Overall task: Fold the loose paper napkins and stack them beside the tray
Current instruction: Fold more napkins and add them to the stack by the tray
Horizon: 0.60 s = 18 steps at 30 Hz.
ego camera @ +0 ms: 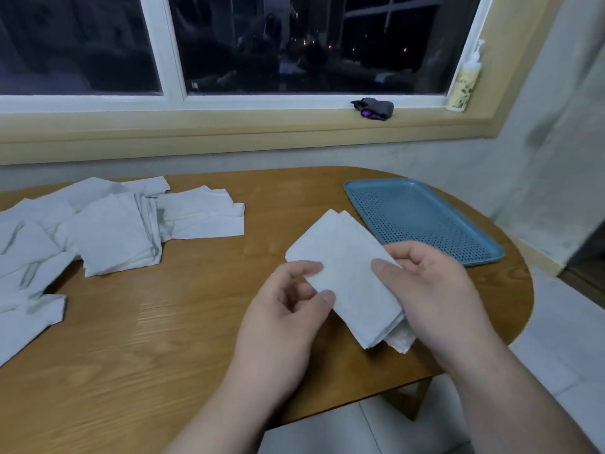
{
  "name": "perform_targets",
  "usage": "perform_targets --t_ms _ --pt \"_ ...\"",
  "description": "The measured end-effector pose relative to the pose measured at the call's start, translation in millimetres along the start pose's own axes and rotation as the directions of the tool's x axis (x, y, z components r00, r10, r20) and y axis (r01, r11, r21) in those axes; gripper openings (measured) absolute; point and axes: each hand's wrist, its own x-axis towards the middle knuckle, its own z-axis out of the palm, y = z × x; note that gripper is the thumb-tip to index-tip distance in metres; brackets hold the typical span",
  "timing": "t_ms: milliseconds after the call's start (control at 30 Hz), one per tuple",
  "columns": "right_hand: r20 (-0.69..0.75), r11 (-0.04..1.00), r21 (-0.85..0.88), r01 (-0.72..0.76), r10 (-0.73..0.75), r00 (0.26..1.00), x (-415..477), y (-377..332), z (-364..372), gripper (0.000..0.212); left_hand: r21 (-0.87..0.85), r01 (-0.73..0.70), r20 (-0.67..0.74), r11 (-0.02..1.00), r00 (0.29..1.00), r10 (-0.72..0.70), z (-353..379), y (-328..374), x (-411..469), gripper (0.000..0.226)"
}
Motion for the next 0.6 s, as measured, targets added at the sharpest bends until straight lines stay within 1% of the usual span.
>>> perform_targets --t_ms 67,133,200,267,333,433,467,500,600 --pt "-0.009 0.998 -0.062 0.013 -0.013 1.000 11 7 -10 0.010 0.048 0.001 0.023 0.999 1.000 -0.002 13 -1 3 0.019" --pt "-0.017 0.981 -0.195 0.025 -0.029 0.999 24 14 -16 0.010 0.114 0.003 0.024 0.993 1.000 -0.006 24 -2 6 0.019" --pt "-0.013 0.943 -0.330 0.044 -0.051 0.999 36 22 -18 0.012 0.207 -0.016 0.025 0.978 1.000 0.012 32 -4 9 0.021" --pt "0.004 0.897 -0.438 0.055 -0.060 0.998 46 30 -19 0.015 0.328 -0.062 0.044 0.943 0.998 0.051 37 -8 14 0.025" --pt "0.006 0.836 -0.544 0.065 -0.073 0.997 52 36 -18 0.017 0.459 -0.131 0.090 0.878 0.991 0.101 39 -13 17 0.032" --pt "0.018 0.677 -0.732 0.078 -0.095 0.995 56 45 -18 0.031 0.594 -0.223 0.167 0.773 0.974 0.153 42 -23 18 0.043" --pt "0.009 0.639 -0.766 0.065 -0.091 0.996 55 46 -18 0.036 0.615 -0.235 0.181 0.753 0.971 0.155 41 -25 18 0.045" --pt "-0.005 0.625 -0.779 0.054 -0.092 0.996 55 46 -19 0.039 0.626 -0.238 0.188 0.742 0.970 0.153 40 -26 18 0.046" --pt "-0.039 0.641 -0.763 0.088 -0.182 0.983 50 44 -23 0.035 0.607 -0.248 0.196 0.755 0.967 0.160 36 -25 19 0.049"
